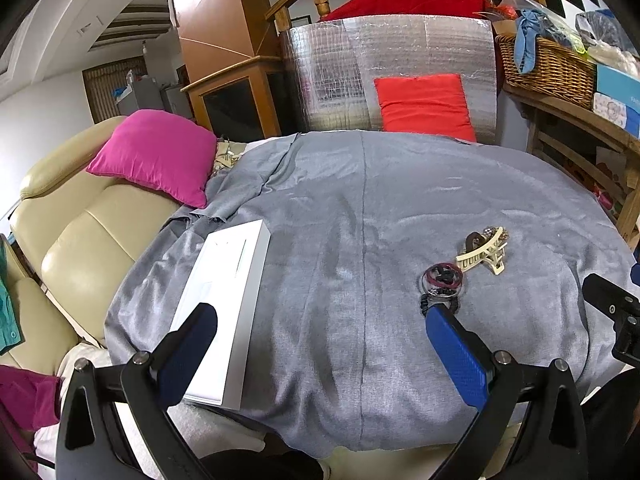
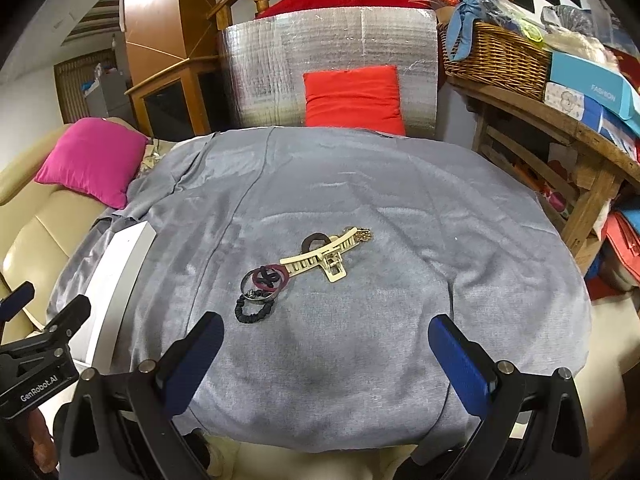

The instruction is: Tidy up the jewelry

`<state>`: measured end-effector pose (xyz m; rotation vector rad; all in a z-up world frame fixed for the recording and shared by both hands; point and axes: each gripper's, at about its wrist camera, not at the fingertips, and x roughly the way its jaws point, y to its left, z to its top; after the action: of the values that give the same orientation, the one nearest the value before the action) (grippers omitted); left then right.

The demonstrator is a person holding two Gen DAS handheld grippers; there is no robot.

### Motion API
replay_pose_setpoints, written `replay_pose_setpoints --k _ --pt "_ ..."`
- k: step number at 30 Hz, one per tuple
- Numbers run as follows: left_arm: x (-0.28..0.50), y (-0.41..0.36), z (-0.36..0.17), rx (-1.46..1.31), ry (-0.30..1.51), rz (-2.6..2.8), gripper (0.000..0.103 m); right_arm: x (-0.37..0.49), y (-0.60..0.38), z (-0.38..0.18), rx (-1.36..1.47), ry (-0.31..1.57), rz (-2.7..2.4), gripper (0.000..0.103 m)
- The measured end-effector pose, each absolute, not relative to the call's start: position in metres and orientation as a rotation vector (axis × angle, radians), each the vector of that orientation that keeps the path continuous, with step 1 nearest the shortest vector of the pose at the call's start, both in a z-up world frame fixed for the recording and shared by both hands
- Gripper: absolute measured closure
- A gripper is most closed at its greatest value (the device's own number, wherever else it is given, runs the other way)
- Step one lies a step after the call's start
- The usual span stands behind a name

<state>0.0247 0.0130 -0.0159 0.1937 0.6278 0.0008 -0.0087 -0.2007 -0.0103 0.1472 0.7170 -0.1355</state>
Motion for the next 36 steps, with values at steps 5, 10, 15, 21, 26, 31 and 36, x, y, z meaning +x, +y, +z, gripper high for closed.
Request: replay_pose_setpoints --k 5,10,15,21,26,31,36 --pt "0.025 0.013 -0.016 0.194 0.629 0.000 0.000 -0.008 -0.200 -0.010 0.147 0.718 -0.133 0.000" --pt "0.025 0.013 -0.017 0.196 0.629 -0.002 0.000 -0.008 -0.199 -0.011 0.147 0.718 -0.131 0.000" --pt "0.024 0.012 -0.019 0.199 0.631 -0.003 0.000 -0.008 -0.198 -0.012 0.150 0.720 -0.131 0.000" --pt "0.025 0.012 -0.020 0.201 0.635 -0.004 0.000 -0.007 -0.198 -0.013 0.150 0.726 -0.128 0.000" --pt "0.029 0.012 -0.023 0.205 0.642 -0.004 0.000 -0.004 -0.200 -0.017 0.153 0.731 -0.127 0.000" --pt "0.033 0.010 -0.026 0.208 0.649 -0.004 0.000 0.000 -0.201 -0.020 0.157 0.739 -0.125 0.000" --pt "0.037 0.009 -0.030 0.212 0.656 -0.003 0.000 0.004 -0.201 -0.022 0.157 0.744 -0.125 0.000"
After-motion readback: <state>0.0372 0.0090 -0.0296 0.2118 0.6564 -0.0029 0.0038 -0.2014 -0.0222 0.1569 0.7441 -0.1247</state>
